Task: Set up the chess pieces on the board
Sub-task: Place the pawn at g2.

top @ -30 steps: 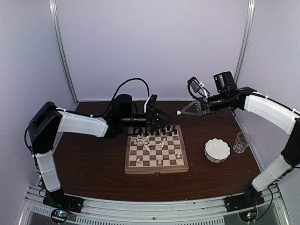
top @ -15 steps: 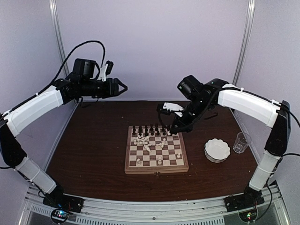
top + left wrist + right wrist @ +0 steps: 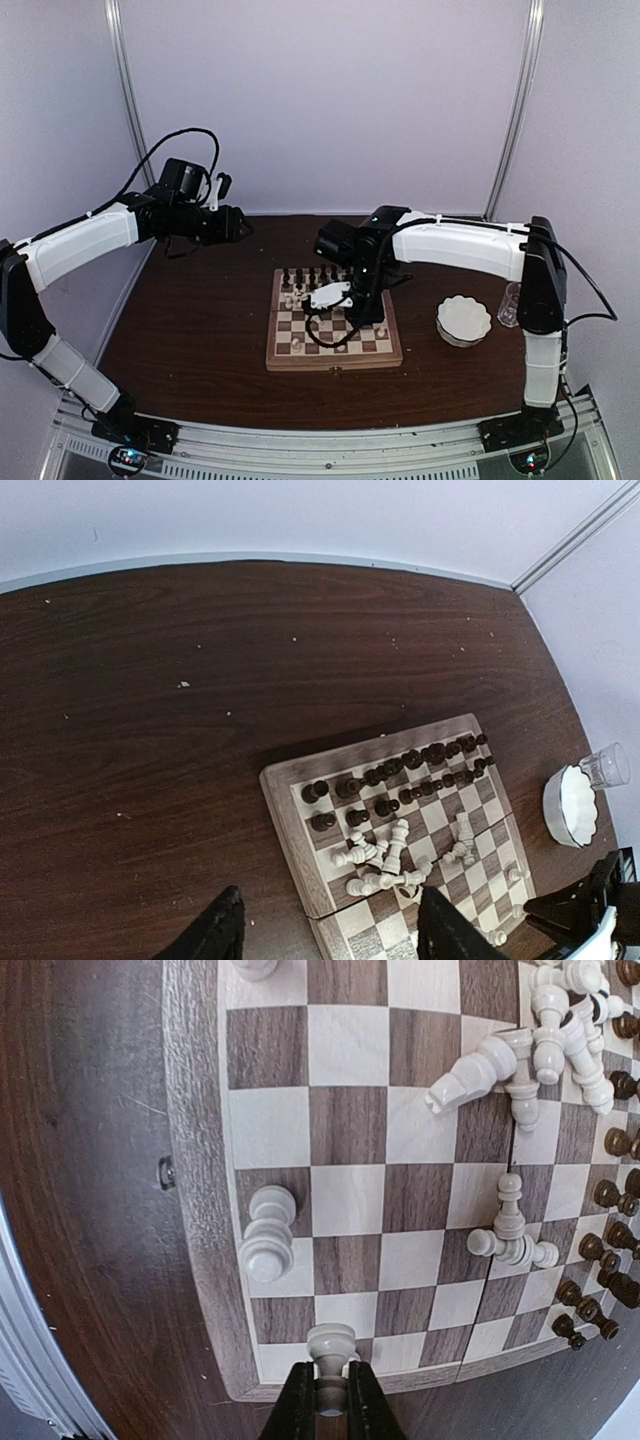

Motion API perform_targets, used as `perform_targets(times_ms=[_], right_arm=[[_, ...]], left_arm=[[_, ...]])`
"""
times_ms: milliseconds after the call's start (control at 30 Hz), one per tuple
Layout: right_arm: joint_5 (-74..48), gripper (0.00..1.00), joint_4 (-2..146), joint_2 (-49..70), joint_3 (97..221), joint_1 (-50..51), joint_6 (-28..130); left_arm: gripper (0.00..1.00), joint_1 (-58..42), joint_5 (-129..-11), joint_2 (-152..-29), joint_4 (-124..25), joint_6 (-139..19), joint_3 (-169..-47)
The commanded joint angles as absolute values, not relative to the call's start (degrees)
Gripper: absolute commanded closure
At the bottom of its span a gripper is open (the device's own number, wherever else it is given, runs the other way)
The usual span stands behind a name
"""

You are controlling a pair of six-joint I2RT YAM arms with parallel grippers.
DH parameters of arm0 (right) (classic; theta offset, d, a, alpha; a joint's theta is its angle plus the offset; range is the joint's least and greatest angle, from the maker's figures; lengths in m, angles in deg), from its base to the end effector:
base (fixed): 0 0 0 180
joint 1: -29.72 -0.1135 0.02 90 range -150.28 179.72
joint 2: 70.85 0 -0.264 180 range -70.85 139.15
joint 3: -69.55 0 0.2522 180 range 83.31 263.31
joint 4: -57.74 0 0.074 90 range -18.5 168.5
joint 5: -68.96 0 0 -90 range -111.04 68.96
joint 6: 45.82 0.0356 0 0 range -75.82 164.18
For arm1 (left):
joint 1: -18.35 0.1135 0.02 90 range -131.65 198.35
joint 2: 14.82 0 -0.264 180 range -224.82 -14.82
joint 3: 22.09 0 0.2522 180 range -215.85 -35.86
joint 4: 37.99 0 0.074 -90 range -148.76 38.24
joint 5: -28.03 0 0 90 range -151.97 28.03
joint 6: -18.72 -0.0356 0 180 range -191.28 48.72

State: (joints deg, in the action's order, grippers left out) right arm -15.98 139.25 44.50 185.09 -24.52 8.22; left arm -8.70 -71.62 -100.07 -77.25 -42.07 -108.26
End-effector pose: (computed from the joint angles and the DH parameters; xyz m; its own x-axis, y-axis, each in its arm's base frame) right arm 0.2322 0.3278 0.2447 0.0116 -0.9848 -0.1734 -0.9998 -0.0086 -0.0180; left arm 0.2964 -0.1581 0.3130 -0.7582 -0.1531 -0.6339 0.2239 0.8518 -0.4735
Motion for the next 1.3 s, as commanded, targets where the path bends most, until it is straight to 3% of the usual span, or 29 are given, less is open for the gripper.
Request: perform_targets(times_ms=[0,1267], right_arm=[[-22.4,1.00,140.9,45.2,185.8,-24.5,7.1],[-24.6,0.94,138.6,49.5,181.0,-24.5,6.6]], left_arm=[[0.41,-8.5,-73.1,-98.5,-75.1,-42.5,-109.0],[0.41,-8.5,-76.5,-100.1,-74.8,-41.1,-109.0]])
